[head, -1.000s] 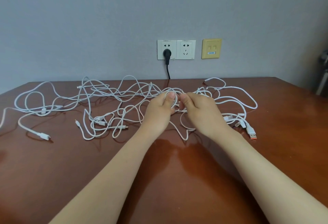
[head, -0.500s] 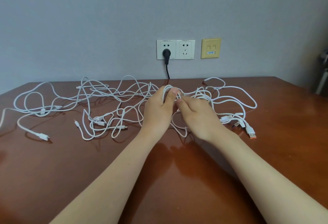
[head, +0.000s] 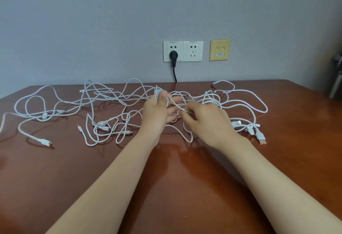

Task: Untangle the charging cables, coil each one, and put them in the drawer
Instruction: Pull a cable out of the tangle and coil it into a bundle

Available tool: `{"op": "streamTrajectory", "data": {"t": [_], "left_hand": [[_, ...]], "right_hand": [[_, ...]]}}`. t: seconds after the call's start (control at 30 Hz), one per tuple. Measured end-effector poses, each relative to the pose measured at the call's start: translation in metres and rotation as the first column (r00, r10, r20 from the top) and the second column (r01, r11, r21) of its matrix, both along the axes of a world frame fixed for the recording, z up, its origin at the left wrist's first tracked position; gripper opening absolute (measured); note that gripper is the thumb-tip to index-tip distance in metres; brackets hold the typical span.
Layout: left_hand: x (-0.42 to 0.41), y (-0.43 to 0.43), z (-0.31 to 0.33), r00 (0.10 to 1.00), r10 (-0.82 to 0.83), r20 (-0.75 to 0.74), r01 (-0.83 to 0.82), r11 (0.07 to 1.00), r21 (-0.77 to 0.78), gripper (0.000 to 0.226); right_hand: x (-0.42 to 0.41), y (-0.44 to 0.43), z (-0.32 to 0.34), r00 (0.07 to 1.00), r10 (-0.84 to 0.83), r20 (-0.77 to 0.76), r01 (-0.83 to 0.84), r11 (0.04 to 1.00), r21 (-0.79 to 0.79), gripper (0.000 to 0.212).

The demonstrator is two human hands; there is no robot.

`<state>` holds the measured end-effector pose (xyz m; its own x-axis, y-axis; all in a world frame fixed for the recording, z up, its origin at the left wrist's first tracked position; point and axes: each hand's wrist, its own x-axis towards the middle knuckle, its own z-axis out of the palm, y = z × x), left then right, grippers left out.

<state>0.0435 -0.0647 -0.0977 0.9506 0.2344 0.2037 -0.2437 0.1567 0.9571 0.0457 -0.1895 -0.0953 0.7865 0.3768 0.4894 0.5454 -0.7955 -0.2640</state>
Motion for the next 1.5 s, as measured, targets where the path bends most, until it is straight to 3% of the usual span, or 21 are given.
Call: {"op": "streamTrajectory", "data": {"t": [0.2,0.33,0.53,0.67,0.83,0.93,1.03,1.17,1.23,1.37,1.5], "left_hand": [[0.002,0.004,0.005,0.997,-0.074,-0.039,0.052,0.917,-0.396,0.03],[0.009,0.012,0.009,0.998,-0.042,-0.045,0.012,0.85,-0.527,0.031],[0.015,0.026,0.01,1.0,-0.011,-0.026,-0.005,0.83,-0.558,0.034],[0.015,0.029,0.012,0.999,-0.026,-0.029,0.006,0.841,-0.541,0.034],[0.012,0.025,0.011,0.997,0.023,-0.07,-0.049,0.916,-0.399,0.033],[0.012,0.024,0.01,0.994,0.047,-0.098,-0.074,0.954,-0.29,0.03],[0.011,0.023,0.009,0.991,0.054,-0.125,-0.076,0.981,-0.176,0.03],[0.005,0.014,0.011,0.989,0.05,-0.138,-0.058,0.997,-0.052,0.031],[0.004,0.008,0.009,0.99,0.036,-0.135,-0.03,0.999,0.045,0.035],[0.002,0.002,0.006,0.978,-0.058,-0.199,0.09,0.983,0.158,0.055],[-0.005,0.0,0.008,0.927,-0.287,-0.242,0.32,0.941,0.109,0.062]], "right_hand": [[0.002,-0.002,-0.002,0.997,-0.05,0.059,0.055,0.995,-0.089,0.018],[0.0,-0.003,0.0,0.996,-0.068,0.05,0.073,0.99,-0.12,0.037],[-0.001,-0.002,0.006,0.995,-0.062,0.078,0.078,0.972,-0.223,0.046],[0.003,-0.005,0.006,0.984,-0.043,0.174,0.084,0.968,-0.235,0.033],[0.013,-0.005,-0.008,0.887,0.036,0.461,0.039,0.988,-0.153,0.029],[0.016,-0.004,-0.01,0.819,0.152,0.553,-0.056,0.981,-0.187,0.014],[0.013,-0.002,-0.008,0.784,0.212,0.584,-0.101,0.971,-0.216,0.026],[0.007,0.004,-0.005,0.82,0.293,0.491,-0.221,0.954,-0.201,0.033],[-0.001,0.007,-0.003,0.869,0.332,0.367,-0.298,0.943,-0.149,0.031],[-0.007,0.007,0.002,0.938,0.348,0.008,-0.341,0.913,0.224,0.026],[-0.005,0.005,0.002,0.954,0.293,-0.055,-0.247,0.879,0.407,0.037]]}}
